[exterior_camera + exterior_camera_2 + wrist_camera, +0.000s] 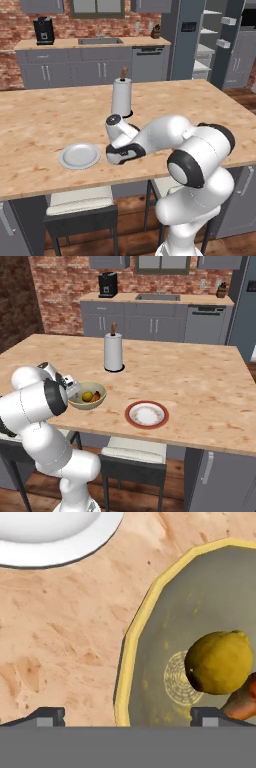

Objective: Pick the chicken drumstick and lemon from their plates and place them in the bowl. Then put the bowl in the fridge.

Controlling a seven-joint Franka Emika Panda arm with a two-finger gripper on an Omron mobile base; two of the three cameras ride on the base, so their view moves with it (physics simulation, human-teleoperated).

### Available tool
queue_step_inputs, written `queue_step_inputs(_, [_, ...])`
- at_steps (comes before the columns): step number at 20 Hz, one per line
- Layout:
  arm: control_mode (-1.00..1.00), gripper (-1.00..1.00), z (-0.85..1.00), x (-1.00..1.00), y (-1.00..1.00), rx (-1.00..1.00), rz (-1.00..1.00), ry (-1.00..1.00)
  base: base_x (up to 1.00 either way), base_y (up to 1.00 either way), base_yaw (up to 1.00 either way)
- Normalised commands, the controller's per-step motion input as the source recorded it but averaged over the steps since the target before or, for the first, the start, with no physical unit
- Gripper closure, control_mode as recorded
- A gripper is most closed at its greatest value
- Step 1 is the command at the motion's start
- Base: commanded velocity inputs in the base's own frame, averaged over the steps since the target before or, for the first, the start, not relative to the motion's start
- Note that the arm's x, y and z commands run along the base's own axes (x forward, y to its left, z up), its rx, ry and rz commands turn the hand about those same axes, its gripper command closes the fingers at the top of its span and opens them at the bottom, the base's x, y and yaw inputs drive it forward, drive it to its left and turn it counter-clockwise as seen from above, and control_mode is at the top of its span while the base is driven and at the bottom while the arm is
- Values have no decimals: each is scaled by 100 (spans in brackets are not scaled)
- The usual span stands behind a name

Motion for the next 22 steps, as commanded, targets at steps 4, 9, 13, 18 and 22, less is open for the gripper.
queue_step_inputs(4, [-100, -100, -12, 0, -17, 0, 2, 2, 0, 0, 0])
queue_step_inputs(9, [-100, -100, -13, 0, -20, 1, 1, 0, 0, 0, 0])
queue_step_inputs(13, [-100, 100, -11, 0, -7, 0, 2, 0, 0, 0, 0])
queue_step_inputs(18, [-100, 100, -7, -1, -6, 0, 2, 0, 0, 0, 0])
queue_step_inputs(22, [-100, 100, -6, 0, -2, 1, 2, 0, 0, 0, 0])
